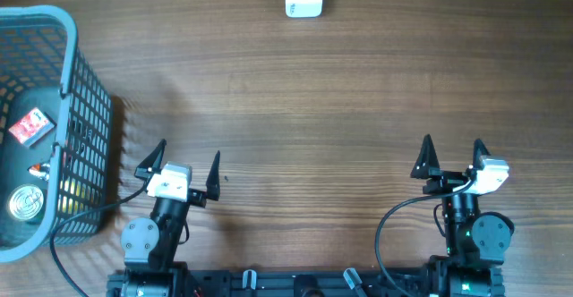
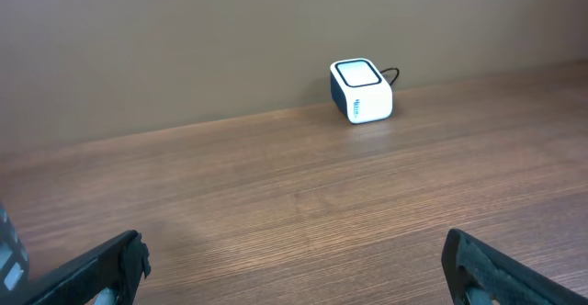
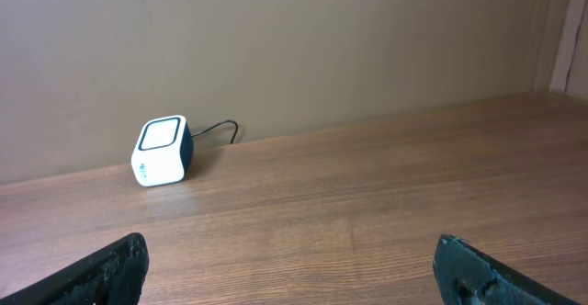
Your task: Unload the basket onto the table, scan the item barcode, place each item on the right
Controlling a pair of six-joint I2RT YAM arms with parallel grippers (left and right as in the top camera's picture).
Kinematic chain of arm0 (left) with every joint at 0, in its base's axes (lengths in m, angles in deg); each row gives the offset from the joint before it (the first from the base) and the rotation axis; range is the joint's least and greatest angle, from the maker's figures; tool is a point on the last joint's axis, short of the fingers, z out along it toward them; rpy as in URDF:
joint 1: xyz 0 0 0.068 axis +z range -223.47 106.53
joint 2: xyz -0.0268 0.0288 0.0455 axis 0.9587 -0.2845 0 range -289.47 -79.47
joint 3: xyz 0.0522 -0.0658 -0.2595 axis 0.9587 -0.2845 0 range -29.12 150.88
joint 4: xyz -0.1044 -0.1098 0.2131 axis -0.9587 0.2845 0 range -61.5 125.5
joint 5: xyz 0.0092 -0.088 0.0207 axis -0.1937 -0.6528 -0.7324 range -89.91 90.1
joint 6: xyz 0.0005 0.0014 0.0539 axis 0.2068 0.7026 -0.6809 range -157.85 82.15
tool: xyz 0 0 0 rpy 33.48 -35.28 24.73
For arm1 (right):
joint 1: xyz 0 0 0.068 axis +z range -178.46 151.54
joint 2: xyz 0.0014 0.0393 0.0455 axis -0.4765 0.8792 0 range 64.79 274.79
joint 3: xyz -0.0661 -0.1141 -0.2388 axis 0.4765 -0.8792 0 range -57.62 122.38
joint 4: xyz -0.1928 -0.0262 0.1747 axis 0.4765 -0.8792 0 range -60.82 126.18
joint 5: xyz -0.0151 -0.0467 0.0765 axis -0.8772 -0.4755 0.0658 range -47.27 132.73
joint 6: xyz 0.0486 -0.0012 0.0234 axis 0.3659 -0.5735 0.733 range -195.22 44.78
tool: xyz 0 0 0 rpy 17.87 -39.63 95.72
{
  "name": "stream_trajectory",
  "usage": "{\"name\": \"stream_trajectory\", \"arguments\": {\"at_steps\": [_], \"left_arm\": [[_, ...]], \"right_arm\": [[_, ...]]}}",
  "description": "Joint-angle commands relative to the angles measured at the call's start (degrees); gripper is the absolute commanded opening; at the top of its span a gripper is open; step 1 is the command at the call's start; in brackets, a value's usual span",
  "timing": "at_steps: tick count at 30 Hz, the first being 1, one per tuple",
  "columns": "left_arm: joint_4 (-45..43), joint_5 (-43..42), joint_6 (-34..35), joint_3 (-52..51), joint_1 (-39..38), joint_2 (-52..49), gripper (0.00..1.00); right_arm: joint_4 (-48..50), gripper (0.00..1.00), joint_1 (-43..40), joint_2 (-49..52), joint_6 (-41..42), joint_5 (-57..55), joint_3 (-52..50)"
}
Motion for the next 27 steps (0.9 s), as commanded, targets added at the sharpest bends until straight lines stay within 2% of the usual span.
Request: {"name": "stream_trajectory", "arguments": {"at_steps": [1,25,27], "left_arm": [[0.17,0.74,0.55,-0.37,-1.2,0.37,1.0],[0.15,0.74,0.52,-0.37,-1.2,0.37,1.0],[0.17,3.1,-1.38,-0.37,-1.2,0.37,1.0]], "right_arm": [[0.11,1.0,5.25,-0.31,0.72,-0.79,-0.15],[0.11,1.0,5.25,-0.31,0.72,-0.79,-0.15],[0.11,1.0,5.25,-0.31,0.72,-0.81,-0.15]]}}
